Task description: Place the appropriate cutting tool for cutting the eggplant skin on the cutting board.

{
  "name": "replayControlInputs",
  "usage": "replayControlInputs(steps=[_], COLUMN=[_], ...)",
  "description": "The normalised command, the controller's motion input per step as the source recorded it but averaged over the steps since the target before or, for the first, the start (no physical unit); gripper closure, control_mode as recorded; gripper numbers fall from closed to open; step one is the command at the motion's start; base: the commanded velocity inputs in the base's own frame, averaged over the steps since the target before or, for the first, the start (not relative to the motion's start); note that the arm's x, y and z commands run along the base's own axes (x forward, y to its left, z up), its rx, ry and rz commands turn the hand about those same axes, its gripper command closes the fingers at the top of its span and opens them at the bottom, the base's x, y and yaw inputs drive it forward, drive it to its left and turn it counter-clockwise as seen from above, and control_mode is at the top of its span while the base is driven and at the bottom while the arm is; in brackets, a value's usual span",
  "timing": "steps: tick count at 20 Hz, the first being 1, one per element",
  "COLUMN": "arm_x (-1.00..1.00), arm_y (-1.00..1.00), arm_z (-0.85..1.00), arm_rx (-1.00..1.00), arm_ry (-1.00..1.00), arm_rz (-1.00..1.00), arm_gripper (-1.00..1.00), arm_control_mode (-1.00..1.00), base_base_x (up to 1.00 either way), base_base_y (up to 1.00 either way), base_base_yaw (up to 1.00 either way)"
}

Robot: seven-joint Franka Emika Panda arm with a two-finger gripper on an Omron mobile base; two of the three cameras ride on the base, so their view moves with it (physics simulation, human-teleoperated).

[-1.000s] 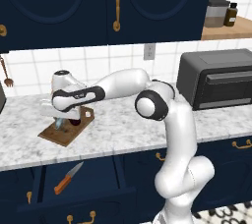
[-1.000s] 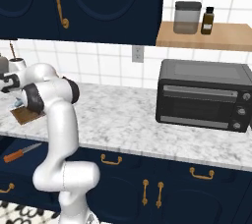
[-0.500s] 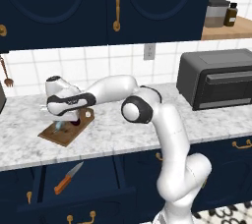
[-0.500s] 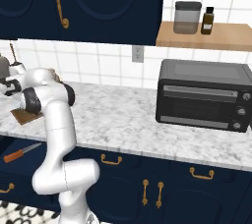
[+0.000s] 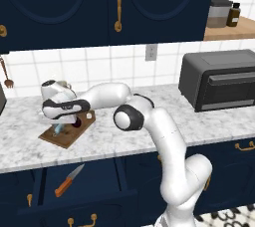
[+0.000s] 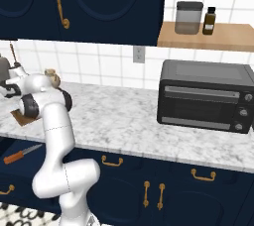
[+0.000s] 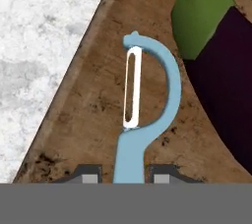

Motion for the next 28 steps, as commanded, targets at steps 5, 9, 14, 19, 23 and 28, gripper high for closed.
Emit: replayControlInputs(steps=[5,9,14,19,23,28], arm_x=[0.00,-0.13,-0.71,-0.99,-1.00,-1.00], arm_y=[0.00,0.00,0.00,-0.29,-0.83,-1.00], arm_z=[0.04,0.49,0.65,0.76,0.94,0.91], arm_rx=[-0.01,0.02,0.03,0.07,0.10,0.10], arm_ry=[0.00,-0.01,-0.07,-0.20,-0.35,-0.37], arm_rz=[-0.01,0.00,0.00,0.06,0.17,0.17], arm_gripper=[-1.00,-1.00,-1.00,-1.00,-1.00,-1.00], arm_control_mode=[-1.00,-1.00,-1.00,-1.00,-1.00,-1.00], base_base_x=[0.00,0.00,0.00,0.00,0.00,0.00], base_base_y=[0.00,0.00,0.00,0.00,0.00,0.00], base_base_yaw=[0.00,0.00,0.00,0.00,0.00,0.00])
